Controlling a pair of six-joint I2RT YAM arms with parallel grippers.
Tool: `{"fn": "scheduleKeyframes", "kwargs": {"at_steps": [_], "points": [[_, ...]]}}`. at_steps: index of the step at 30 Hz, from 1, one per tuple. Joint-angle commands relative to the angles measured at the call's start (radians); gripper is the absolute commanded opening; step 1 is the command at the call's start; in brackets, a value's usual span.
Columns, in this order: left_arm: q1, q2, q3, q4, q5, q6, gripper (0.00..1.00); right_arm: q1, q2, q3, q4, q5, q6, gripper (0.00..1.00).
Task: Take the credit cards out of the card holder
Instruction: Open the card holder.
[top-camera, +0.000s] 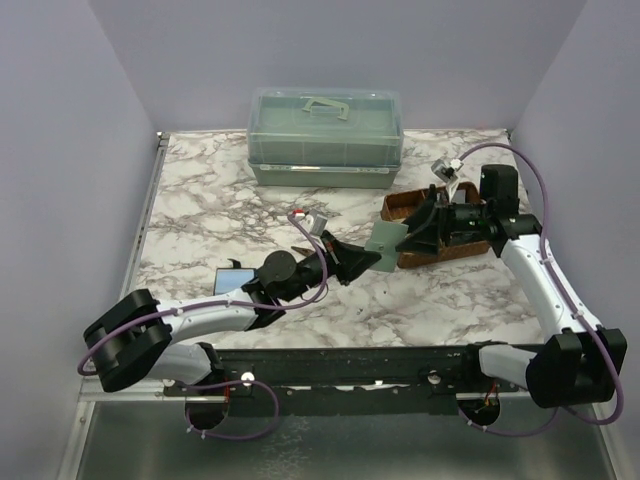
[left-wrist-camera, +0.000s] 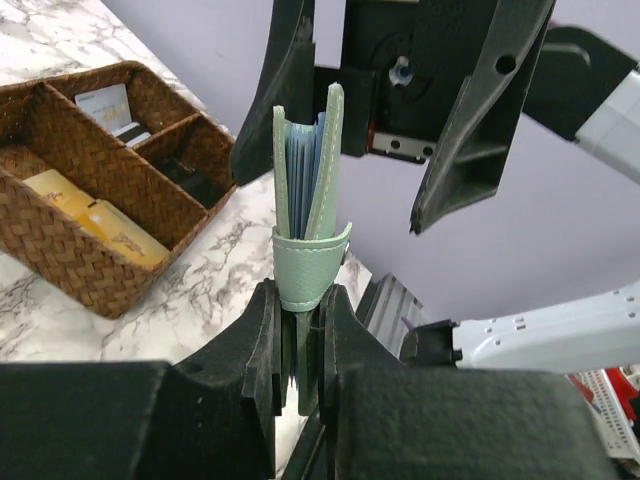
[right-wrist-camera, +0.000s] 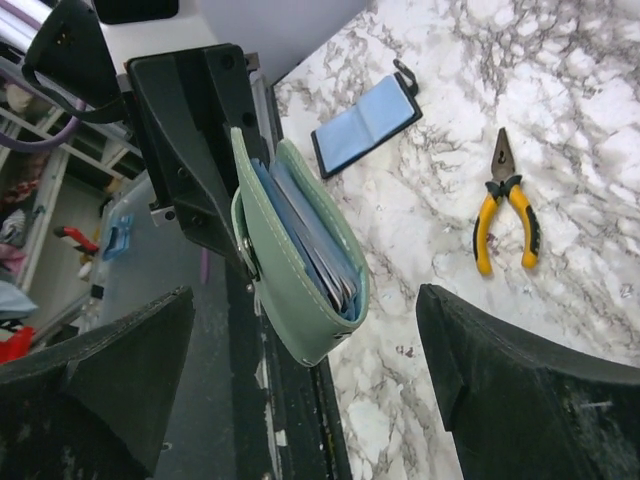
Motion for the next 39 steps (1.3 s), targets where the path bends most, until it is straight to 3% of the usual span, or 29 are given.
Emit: {"fn": "scheduleKeyframes", "kwargs": {"at_steps": [1, 4, 8, 21, 22, 24, 29, 33, 39], "points": [[-0.015, 0.059, 0.052, 0.142, -0.047, -0.025, 0.00, -0.021, -0.004, -0.067, 0.227, -0.117, 0.216, 0.99], [-0.017, 0.079, 0.066, 0.158, -0.047, -0.031, 0.00, -0.042, -0.010, -0.146, 0.481, -0.227, 0.437, 0.96], [-0.018, 0.086, 0.072, 0.173, -0.048, -0.042, 0.00, -0.044, -0.004, -0.246, 0.831, -0.278, 0.729, 0.82], [-0.020, 0.101, 0.065, 0.159, -0.069, -0.136, 0.00, -0.045, 0.033, -0.244, 0.928, -0.251, 0.836, 0.11], [-0.020, 0.090, 0.063, 0.131, -0.103, -0.140, 0.09, -0.044, 0.034, -0.244, 0.927, -0.247, 0.836, 0.09], [-0.020, 0.043, 0.066, 0.013, -0.182, -0.146, 0.35, -0.047, 0.031, -0.242, 0.911, -0.230, 0.820, 0.06], [-0.020, -0.106, 0.142, -0.485, -0.371, -0.105, 0.63, -0.061, 0.025, -0.180, 0.586, -0.124, 0.548, 0.04], [-0.028, -0.124, 0.292, -0.859, -0.480, -0.085, 0.73, -0.061, 0.029, -0.158, 0.498, -0.057, 0.466, 0.04], [-0.136, 0.078, 0.643, -1.282, -0.694, -0.072, 0.75, -0.061, 0.047, -0.129, 0.384, 0.030, 0.385, 0.02]]}}
